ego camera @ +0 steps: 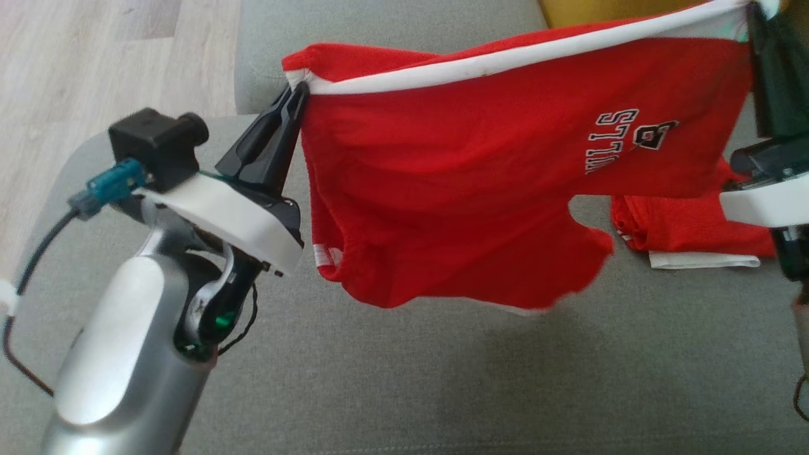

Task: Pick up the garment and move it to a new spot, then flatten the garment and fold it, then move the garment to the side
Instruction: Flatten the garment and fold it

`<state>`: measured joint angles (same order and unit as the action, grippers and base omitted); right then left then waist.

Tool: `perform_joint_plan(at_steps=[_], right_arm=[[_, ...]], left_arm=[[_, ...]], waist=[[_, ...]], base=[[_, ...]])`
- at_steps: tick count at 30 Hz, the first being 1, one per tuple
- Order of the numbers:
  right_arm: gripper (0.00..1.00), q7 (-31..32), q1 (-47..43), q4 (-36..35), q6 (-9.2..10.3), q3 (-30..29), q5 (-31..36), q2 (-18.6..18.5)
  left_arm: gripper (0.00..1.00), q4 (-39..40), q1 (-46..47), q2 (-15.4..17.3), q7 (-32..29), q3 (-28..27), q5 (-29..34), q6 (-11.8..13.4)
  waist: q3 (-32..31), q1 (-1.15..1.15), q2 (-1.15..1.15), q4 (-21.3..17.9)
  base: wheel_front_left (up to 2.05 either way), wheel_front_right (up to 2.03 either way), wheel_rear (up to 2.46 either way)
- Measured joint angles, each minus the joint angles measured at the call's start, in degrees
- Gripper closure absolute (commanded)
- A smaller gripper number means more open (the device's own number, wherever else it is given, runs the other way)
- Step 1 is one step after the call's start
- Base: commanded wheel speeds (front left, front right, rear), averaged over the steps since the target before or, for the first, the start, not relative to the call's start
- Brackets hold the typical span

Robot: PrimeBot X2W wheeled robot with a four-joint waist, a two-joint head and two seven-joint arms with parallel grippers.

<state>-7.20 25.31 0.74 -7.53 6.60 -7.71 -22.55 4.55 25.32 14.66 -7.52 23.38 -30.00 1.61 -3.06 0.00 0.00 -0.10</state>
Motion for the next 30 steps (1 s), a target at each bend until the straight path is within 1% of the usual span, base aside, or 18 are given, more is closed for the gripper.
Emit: perform_joint_plan(at_steps=[3, 5, 7, 9, 12, 15, 18, 21, 23, 26, 30], right_arm=[[1.0, 2.47, -0.28, -3.24, 0.0, -1.4, 0.76, 0.23], [1.0, 3.93, 0.12, -4.13, 0.0, -1.71, 1.19, 0.16], [1.0, 5.55, 1.1, -4.04, 0.0, -1.27, 0.91, 0.18], [1.0, 7.05, 4.03, -3.15, 0.0, -0.32, -0.12, -0.03], [1.0, 8.37, 12.47, -0.49, 0.0, 1.98, -2.78, -1.13], [1.0, 8.72, 24.13, 4.57, 0.0, 5.5, -4.13, -3.34], [1.0, 7.55, 35.91, 11.04, 0.0, 8.38, -5.58, -3.82], [1.0, 4.47, 46.68, 18.44, -0.01, 9.26, -5.47, -3.53], [1.0, 1.7, 52.44, 23.21, -0.01, 9.46, -4.83, -2.82], [1.0, -1.98, 57.2, 29.93, -0.01, 9.56, -4.77, -0.37], [1.0, -4.64, 57.18, 37.95, -0.01, 12.4, -4.92, 2.55]], left_arm=[[1.0, 3.25, 0.34, 0.55, -3.27, -0.33, -0.59, 0.77], [1.0, 3.46, 1.78, 1.35, -4.95, -0.32, -0.79, 0.93], [1.0, 2.78, 4.1, 1.46, -6.33, -0.74, -1.21, 0.94], [1.0, 0.74, 7.25, 1.44, -7.4, -1.15, -1.51, 0.91], [1.0, -4.26, 13.99, 1.24, -7.88, -1.85, -1.46, 0.75], [1.0, -10.61, 23.29, 0.76, -7.5, -2.15, -0.43, -0.19], [1.0, -17.26, 33.68, -0.53, -5.47, -3.22, 1.09, -0.64], [1.0, -23.7, 44.3, -1.1, -1.0, -4.12, 3.46, -0.69], [1.0, -27.78, 50.2, -1.76, 2.59, -4.24, 4.82, -1.31], [1.0, -33.93, 55.11, -3.14, 7.51, -4.68, 5.58, -2.01], [1.0, -43.01, 55.54, -4.8, 11.6, -5.54, 4.32, -3.93]], waist=[[0.53, 0.0, 0.0, 0.2], [1.2, 0.0, 0.0, 0.32], [2.14, 0.0, 0.0, 0.41], [3.48, 0.0, 0.0, 0.44], [6.62, 0.0, 0.0, 0.41], [10.82, 0.0, 0.0, 0.31], [15.47, 0.0, 0.0, 0.14], [20.25, 0.01, 0.0, -0.06], [23.27, 0.01, 0.0, -0.15], [27.14, 0.02, 0.0, -0.2], [30.92, 0.03, 0.0, -0.02]], base=[[0.0, 0.0, 0.0], [0.0, 0.0, 0.0], [0.0, 0.0, 0.0], [0.0, 0.0, 0.0], [0.0, 0.0, 0.0], [0.0, 0.0, 0.0], [0.0, 0.0, 0.0], [0.0, 0.0, 0.0], [0.0, 0.0, 0.0], [0.0, 0.0, 0.0], [0.0, 0.0, 0.0]])
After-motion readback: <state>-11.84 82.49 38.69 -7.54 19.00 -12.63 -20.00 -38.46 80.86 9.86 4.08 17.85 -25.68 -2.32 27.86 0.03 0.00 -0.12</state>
